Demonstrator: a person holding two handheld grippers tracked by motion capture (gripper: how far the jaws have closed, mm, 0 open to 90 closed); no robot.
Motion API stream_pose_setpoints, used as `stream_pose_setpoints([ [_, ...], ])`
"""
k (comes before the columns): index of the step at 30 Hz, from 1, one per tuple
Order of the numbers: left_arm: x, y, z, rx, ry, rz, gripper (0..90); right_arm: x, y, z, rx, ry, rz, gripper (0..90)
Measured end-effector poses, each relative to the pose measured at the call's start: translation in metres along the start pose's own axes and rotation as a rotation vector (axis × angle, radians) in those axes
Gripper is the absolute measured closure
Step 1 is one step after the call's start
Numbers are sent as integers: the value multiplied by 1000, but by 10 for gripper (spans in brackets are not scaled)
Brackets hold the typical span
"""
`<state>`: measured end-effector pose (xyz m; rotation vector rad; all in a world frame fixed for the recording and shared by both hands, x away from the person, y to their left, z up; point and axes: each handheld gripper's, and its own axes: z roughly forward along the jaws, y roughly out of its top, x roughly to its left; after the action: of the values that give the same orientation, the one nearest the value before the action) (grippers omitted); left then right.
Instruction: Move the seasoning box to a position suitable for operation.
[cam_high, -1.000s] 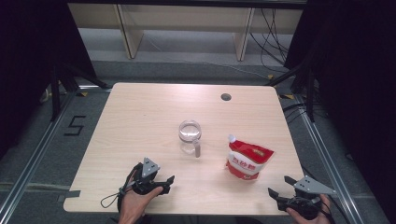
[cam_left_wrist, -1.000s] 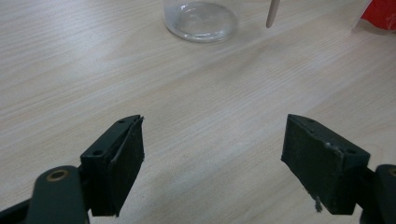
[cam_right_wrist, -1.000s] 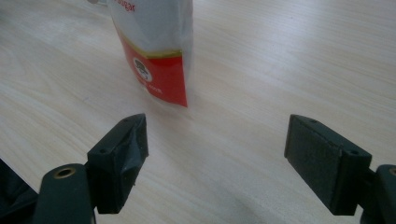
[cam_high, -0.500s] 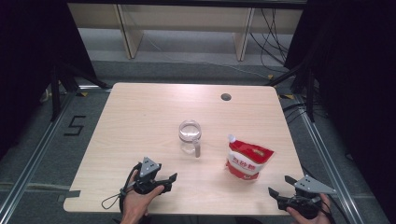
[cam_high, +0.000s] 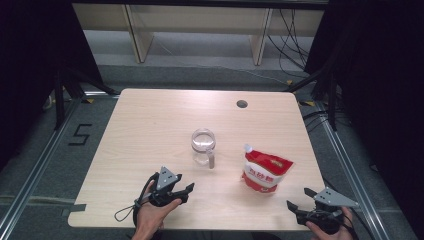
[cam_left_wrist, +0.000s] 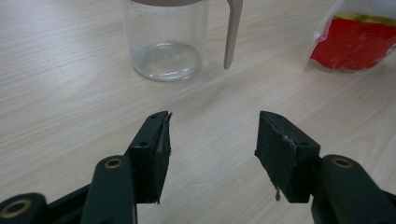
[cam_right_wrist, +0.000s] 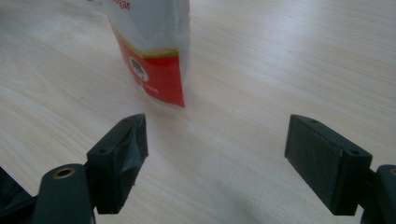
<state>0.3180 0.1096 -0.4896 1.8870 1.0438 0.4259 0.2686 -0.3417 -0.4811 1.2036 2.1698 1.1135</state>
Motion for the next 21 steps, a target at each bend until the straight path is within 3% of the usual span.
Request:
stream_pose_setpoints([
  [12,-5,6,6,-11,-11,13,444,0,1,0,-4,-3,-6,222],
  [14,-7,8,8,-11,-8,16,456,0,0,0,-4,-25,-19,222],
  [19,-9,13,15,-18,-18,21,482,2,0,1,5,-18,1,222],
  [21,-10,16,18,-23,-20,35,514,1,0,1,0,-21,-12,222],
])
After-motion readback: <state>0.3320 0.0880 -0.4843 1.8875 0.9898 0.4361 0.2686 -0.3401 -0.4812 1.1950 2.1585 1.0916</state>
